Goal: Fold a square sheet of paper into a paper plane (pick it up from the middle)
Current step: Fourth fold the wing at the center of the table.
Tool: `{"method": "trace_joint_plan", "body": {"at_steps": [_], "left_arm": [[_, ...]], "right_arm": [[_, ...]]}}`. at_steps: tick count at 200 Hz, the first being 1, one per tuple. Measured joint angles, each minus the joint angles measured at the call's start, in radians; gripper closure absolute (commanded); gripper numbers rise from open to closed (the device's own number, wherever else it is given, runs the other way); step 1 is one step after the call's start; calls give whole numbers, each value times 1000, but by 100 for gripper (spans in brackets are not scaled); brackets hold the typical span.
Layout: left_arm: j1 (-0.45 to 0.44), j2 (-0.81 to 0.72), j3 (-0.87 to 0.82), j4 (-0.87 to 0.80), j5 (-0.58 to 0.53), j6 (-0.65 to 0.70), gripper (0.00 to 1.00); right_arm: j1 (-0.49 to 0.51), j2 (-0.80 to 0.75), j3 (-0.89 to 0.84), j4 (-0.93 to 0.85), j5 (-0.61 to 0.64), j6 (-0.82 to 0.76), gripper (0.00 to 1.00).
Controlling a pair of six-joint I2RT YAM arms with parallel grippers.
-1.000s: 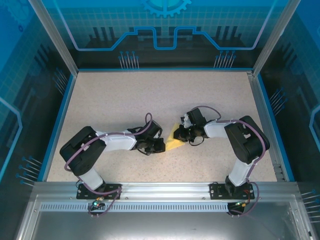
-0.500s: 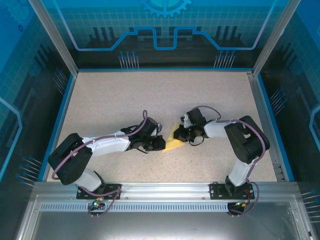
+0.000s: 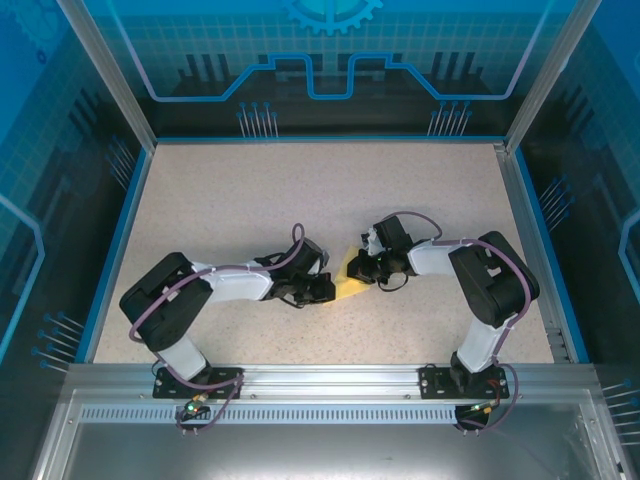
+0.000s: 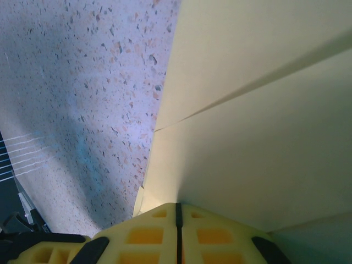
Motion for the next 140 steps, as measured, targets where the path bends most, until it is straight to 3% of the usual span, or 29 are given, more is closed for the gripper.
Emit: {"method": "trace_joint_plan", "body": {"at_steps": [140], "left_arm": [[0,6,-8,-11,-42,1,100]], "right_arm": [[5,-5,24,-39,17,-4,88]]}}
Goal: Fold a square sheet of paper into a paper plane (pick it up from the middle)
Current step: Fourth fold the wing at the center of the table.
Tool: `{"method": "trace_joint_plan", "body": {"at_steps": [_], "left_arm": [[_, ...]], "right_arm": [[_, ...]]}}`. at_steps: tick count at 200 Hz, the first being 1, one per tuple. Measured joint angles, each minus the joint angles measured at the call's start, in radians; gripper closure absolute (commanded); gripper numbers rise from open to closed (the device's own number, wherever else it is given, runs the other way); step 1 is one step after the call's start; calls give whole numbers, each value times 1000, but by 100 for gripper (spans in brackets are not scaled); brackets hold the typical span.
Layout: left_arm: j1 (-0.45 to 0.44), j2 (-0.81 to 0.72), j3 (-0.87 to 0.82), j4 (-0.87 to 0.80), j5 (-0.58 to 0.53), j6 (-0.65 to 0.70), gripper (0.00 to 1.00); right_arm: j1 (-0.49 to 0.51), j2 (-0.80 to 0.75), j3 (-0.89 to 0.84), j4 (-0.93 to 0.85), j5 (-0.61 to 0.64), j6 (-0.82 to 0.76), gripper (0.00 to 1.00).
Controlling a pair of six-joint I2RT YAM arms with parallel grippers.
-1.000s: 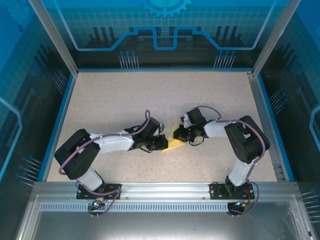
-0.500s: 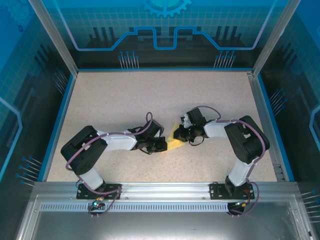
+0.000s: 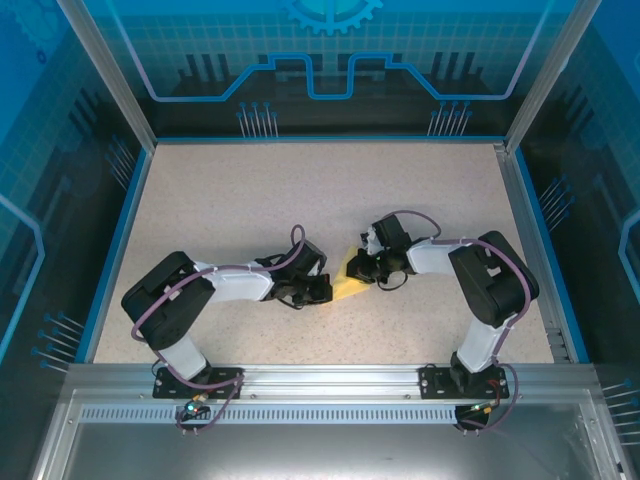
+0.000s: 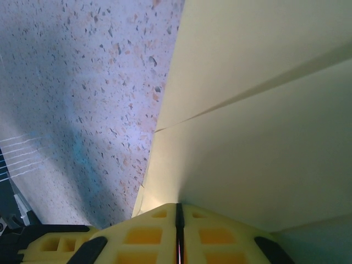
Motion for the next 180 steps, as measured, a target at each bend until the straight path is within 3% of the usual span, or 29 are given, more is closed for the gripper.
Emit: {"method": "trace_joint_plan", "body": {"at_steps": [66,119,180], "left_arm": [[0,-2,-17,29,1,-1,100],[1,-4,-24,41,1,-18,100],[1,-4,-24,41,0,-36,100]], "right_arm": [[39,-169,1,-18,59,-23,92],[152,-140,-52,-2,74,11,94],[177,-47,-52,45,73,45,95]]}}
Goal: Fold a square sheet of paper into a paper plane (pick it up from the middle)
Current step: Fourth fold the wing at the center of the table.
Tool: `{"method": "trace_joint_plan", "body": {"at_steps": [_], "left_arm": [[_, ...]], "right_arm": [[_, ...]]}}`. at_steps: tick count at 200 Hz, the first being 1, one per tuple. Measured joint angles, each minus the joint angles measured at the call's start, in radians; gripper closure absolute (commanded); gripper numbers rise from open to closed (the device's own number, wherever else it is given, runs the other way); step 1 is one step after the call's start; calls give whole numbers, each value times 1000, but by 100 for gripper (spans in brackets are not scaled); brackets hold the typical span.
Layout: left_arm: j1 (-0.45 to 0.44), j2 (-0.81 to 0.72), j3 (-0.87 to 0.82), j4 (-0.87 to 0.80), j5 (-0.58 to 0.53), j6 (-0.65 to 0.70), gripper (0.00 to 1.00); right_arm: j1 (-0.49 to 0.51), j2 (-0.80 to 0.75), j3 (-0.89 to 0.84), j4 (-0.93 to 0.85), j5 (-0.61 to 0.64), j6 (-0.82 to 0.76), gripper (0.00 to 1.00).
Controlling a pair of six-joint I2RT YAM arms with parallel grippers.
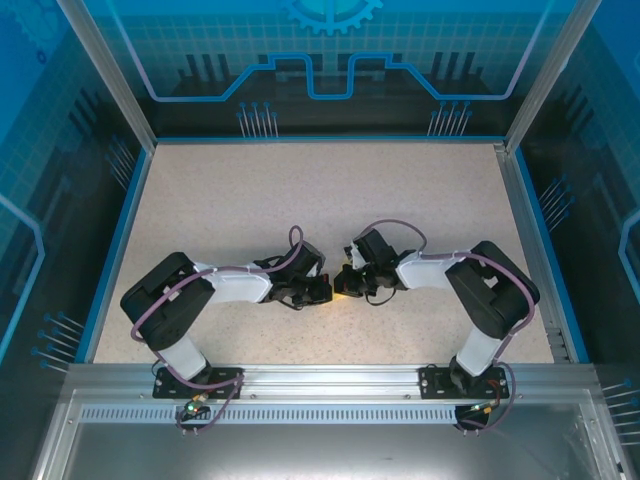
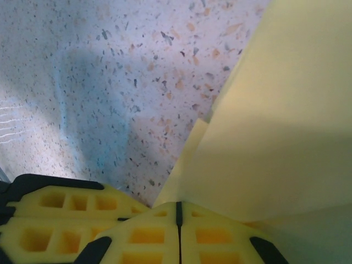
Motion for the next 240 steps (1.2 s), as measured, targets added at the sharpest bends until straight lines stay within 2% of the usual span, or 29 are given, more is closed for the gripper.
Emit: {"method": "trace_joint_plan", "body": {"at_steps": [63,118,240], "left_arm": [[3,-14,-4,-10,-1,-9,100],[4,-113,-31,0,0,-10,100],[7,-50,-55,18,-27,-10,100]], "right_arm": [[-1,17,14,2,-12,0,95],[-1,22,21,2,-18,0,94],[-1,27,26,0,-22,0,95]]}}
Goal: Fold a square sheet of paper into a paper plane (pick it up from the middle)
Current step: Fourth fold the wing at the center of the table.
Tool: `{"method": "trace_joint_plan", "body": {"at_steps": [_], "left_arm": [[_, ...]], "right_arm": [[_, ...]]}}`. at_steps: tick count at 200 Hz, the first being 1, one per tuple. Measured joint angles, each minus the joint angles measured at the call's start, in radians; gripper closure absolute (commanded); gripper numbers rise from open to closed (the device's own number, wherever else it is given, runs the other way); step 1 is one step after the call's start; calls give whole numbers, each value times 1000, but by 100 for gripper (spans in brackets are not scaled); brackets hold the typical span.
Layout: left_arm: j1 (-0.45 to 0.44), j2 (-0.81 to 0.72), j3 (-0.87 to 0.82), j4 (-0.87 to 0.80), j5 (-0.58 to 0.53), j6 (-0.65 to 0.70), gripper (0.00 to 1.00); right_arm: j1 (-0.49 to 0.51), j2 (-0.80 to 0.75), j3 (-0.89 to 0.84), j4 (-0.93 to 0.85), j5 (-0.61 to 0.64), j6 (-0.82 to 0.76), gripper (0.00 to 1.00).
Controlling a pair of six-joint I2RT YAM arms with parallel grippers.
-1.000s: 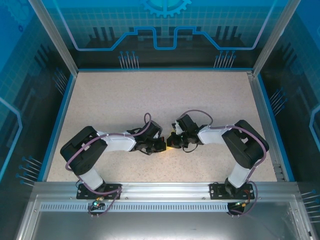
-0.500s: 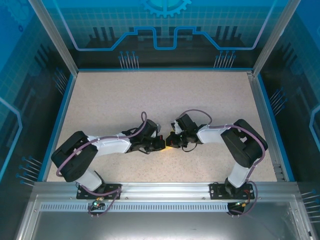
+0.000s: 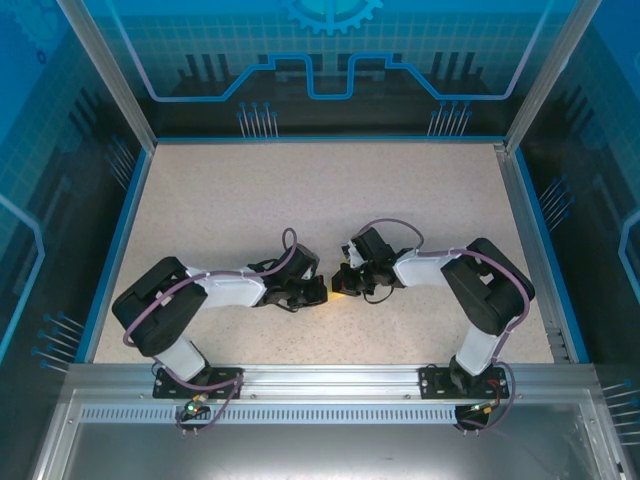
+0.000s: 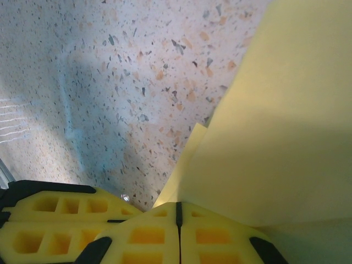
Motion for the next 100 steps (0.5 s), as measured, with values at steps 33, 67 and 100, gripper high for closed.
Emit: {"method": "trace_joint_plan", "body": {"at_steps": [33,67,100], "left_arm": [[0,0,-5,7,1,0,100],[1,0,-5,8,1,0,100],[1,0,-5,8,1,0,100]], "right_arm": [[-6,0,2,-2,-8,0,94],[-40,-34,2,-2,-15,-1,93],[-66,-100,2,0,-15,-13,93]]}}
